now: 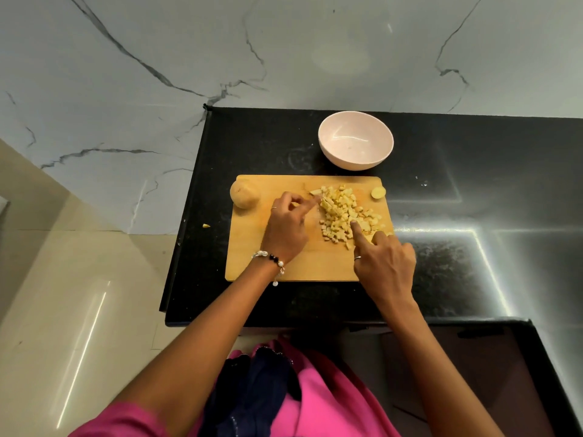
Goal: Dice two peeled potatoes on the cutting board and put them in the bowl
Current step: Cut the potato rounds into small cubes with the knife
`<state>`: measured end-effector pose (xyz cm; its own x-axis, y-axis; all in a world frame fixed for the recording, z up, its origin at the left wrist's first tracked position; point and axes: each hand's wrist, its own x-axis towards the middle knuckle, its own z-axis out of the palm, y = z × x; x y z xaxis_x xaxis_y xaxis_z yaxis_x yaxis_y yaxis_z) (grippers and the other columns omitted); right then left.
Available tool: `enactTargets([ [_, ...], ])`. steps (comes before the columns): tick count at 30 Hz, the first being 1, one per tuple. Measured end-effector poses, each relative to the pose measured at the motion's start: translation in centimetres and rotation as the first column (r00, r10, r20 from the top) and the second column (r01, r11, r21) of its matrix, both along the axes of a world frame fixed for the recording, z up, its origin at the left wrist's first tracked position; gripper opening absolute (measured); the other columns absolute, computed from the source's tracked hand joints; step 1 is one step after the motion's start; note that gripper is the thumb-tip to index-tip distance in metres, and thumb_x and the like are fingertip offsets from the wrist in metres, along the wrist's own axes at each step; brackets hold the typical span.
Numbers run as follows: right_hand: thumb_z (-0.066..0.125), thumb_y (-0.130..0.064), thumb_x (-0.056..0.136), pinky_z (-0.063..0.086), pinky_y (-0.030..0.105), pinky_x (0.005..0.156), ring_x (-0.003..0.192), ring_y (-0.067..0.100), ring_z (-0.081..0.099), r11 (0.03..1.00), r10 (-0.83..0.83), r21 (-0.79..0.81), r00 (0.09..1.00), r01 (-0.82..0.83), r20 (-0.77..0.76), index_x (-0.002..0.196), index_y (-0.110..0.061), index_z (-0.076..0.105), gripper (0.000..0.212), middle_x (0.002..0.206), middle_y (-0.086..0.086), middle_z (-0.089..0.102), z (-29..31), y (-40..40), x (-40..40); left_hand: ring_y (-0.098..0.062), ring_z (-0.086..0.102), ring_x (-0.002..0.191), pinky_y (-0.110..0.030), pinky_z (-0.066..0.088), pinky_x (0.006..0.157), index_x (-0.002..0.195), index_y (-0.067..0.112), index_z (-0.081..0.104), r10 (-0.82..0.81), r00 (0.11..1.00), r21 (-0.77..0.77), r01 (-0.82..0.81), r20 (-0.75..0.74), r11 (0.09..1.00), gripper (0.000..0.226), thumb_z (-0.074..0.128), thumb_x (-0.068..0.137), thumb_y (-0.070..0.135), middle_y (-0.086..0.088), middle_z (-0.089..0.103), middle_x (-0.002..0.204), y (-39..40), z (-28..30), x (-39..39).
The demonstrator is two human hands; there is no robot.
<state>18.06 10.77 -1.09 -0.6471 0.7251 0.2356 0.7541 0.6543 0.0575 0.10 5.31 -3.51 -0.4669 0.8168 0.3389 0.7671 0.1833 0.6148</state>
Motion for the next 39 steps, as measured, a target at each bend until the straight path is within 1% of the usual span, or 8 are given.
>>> enactTargets([
  [4, 0.071, -0.006, 0.072, 0.029, 0.036, 0.06, 0.061, 0.029, 0.046, 0.996, -0.008, 0.086, 0.999, 0.011, -0.039, 0.121, -0.027, 0.064, 0.054, 0.069, 0.013, 0.052, 0.4, 1.3, 1.3, -0.029, 0.046, 0.102, -0.034, 0.045, 0.072, 0.134, 0.042, 0.048, -0.17, 0.934, -0.161, 0.125, -0.313, 0.979, 0.082, 0.051, 0.072, -0.013, -0.011, 0.051, 0.12, 1.5, 0.5, 1.5],
  [8, 0.068, -0.006, 0.073, 0.031, 0.039, 0.063, 0.065, 0.029, 0.048, 0.993, 0.002, 0.118, 0.999, 0.003, -0.046, 0.119, -0.032, 0.064, 0.054, 0.073, 0.01, 0.053, 0.4, 1.9, 2.5, -0.029, 0.036, 0.118, -0.039, 0.041, 0.087, 0.14, 0.05, 0.032, -0.22, 0.898, -0.33, 0.091, -0.38, 0.94, 0.083, 0.047, 0.082, -0.008, -0.01, 0.037, 0.138, 2.4, 0.3, 1.8],
  [15, 0.072, -0.003, 0.067, 0.025, 0.039, 0.065, 0.064, 0.027, 0.048, 0.999, -0.052, -0.006, 0.991, 0.051, -0.126, 0.115, -0.036, 0.066, 0.058, 0.07, 0.005, 0.051, -0.3, 2.3, 4.2, -0.027, 0.035, 0.117, -0.037, 0.041, 0.092, 0.14, 0.047, 0.034, -0.122, 0.95, -0.396, -0.002, -0.288, 0.918, 0.072, 0.05, 0.087, 0.001, -0.008, 0.034, 0.138, 2.9, -0.8, 0.7],
  [20, 0.064, -0.019, 0.086, 0.024, 0.037, 0.069, 0.075, 0.019, 0.046, 0.963, -0.157, -0.254, 0.947, 0.084, -0.281, 0.123, -0.04, 0.06, 0.042, 0.071, -0.003, 0.047, -0.6, 3.5, 4.9, -0.03, 0.044, 0.104, -0.043, 0.046, 0.081, 0.123, 0.028, 0.063, 0.022, 0.988, -0.188, -0.05, -0.15, 0.981, 0.047, 0.059, 0.083, 0.004, -0.008, 0.053, 0.119, 3.6, -0.5, 0.9],
  [23, 0.059, -0.024, 0.092, 0.043, 0.039, 0.065, 0.069, 0.021, 0.054, 0.877, -0.261, -0.481, 0.855, 0.016, -0.448, 0.128, -0.032, 0.058, 0.036, 0.074, 0.001, 0.063, -0.4, 4.0, 4.7, -0.026, 0.05, 0.099, -0.042, 0.046, 0.077, 0.095, 0.02, 0.075, 0.112, 0.991, -0.046, -0.116, -0.078, 0.992, 0.016, 0.071, 0.079, 0.017, -0.002, 0.06, 0.104, 4.6, -0.2, 1.3],
  [27, 0.058, -0.02, 0.094, 0.042, 0.027, 0.048, 0.051, 0.021, 0.053, 0.757, -0.445, -0.653, 0.701, -0.038, -0.557, 0.126, -0.021, 0.061, 0.032, 0.07, 0.003, 0.068, -0.1, 4.6, 4.2, -0.015, 0.046, 0.104, -0.031, 0.029, 0.079, 0.081, 0.024, 0.072, 0.179, 0.984, -0.169, -0.178, -0.011, 0.969, 0.017, 0.075, 0.074, 0.039, 0.009, 0.061, 0.1, 6.2, 1.5, 2.2],
  [34, 0.056, -0.022, 0.095, 0.04, 0.012, 0.054, 0.052, -0.004, 0.05, 0.69, -0.582, -0.721, 0.542, -0.066, -0.607, 0.117, -0.022, 0.067, 0.025, 0.061, -0.003, 0.063, -0.2, 6.2, 4.0, -0.017, 0.063, 0.091, -0.043, 0.05, 0.086, 0.1, 0.021, 0.07, 0.039, 0.986, -0.159, -0.013, 0.159, 0.987, 0.018, 0.067, 0.084, 0.027, 0.003, 0.07, 0.095, 11.5, 2.3, 4.1],
  [39, 0.053, -0.021, 0.096, 0.038, 0.014, 0.049, 0.046, -0.003, 0.047, 0.689, -0.61, -0.722, 0.482, -0.071, -0.629, 0.091, -0.023, 0.07, 0.017, 0.058, 0.0, 0.062, 0.2, 7.7, 4.1, -0.025, 0.051, 0.114, -0.043, 0.036, 0.095, 0.123, 0.023, 0.06, -0.158, 0.957, -0.467, 0.027, -0.243, 0.884, 0.043, 0.06, 0.087, 0.045, -0.002, 0.062, 0.114, 15.6, 2.2, 5.9],
])
